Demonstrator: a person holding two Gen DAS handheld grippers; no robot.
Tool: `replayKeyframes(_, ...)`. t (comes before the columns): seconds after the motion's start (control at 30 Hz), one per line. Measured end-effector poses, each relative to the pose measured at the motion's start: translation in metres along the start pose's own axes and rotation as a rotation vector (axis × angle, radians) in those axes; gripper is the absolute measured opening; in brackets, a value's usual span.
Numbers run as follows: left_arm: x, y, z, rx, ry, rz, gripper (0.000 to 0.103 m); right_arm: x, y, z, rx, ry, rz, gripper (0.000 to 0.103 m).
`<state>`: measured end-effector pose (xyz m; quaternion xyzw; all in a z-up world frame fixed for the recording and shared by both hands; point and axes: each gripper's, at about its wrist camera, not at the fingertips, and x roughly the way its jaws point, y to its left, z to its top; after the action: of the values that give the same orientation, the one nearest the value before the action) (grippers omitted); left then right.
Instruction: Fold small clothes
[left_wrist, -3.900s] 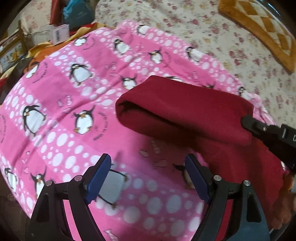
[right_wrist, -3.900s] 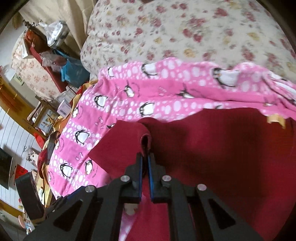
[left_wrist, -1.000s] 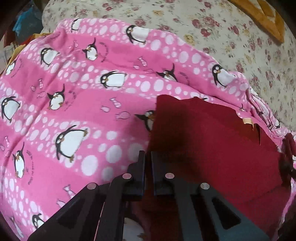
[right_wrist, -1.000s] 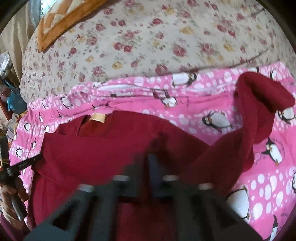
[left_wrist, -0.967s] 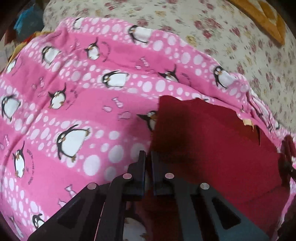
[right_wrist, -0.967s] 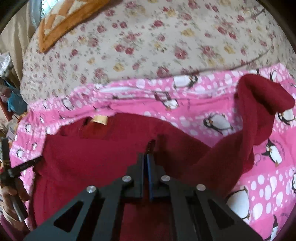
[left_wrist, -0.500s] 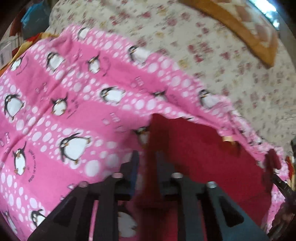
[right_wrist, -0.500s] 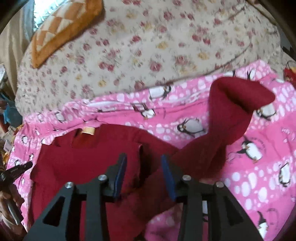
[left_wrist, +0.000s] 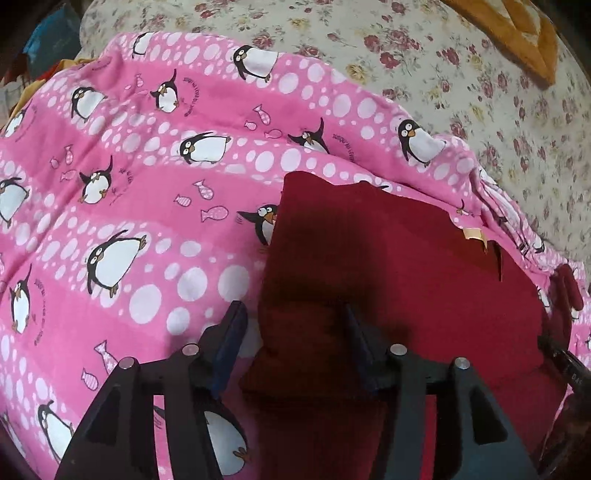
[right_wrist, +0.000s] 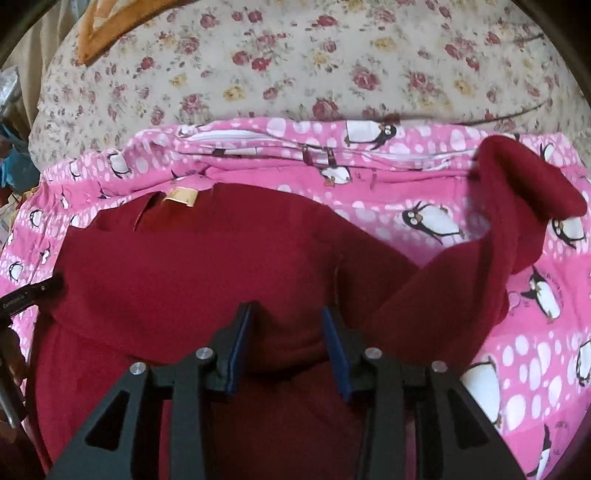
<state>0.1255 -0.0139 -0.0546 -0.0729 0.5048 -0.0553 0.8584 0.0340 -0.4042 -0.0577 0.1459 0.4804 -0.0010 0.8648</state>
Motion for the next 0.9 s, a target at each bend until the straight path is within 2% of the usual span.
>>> replayKeyframes(0.1, -0.005, 0.003, -0.001, -0.018, -0.004, -0.002, 0.034, -0.019, -0.015, 0.003, 0.062, -0.014, 0.051, 0.049)
replayKeyframes(0.17, -0.012, 0.004, -0.001, -0.041, -0.017, -0.003, 0.034, -0.037, -0.033, 0.004, 0.110, -0.053, 0.055, 0.052)
replayKeyframes(0.27, -0.023, 0.003, -0.002, -0.057, -0.052, -0.016, 0.034, -0.058, -0.070, 0.005, 0.190, -0.117, 0.000, 0.061)
replayKeyframes(0.47, -0.029, -0.001, -0.004, -0.063, -0.063, -0.041, 0.034, -0.069, -0.143, 0.019, 0.398, -0.155, -0.071, 0.062)
replayKeyframes(0.67, -0.021, -0.002, -0.003, -0.054, -0.048, -0.024, 0.034, -0.041, -0.145, 0.059, 0.366, -0.164, -0.148, 0.066)
replayKeyframes(0.83, -0.019, 0.000, -0.001, -0.044, -0.049, -0.010, 0.034, 0.006, -0.153, 0.091, 0.323, -0.089, -0.283, 0.066)
replayKeyframes(0.9, -0.017, 0.001, 0.000, -0.043, -0.047, -0.002, 0.034, 0.018, -0.159, 0.096, 0.330, -0.063, -0.307, 0.065)
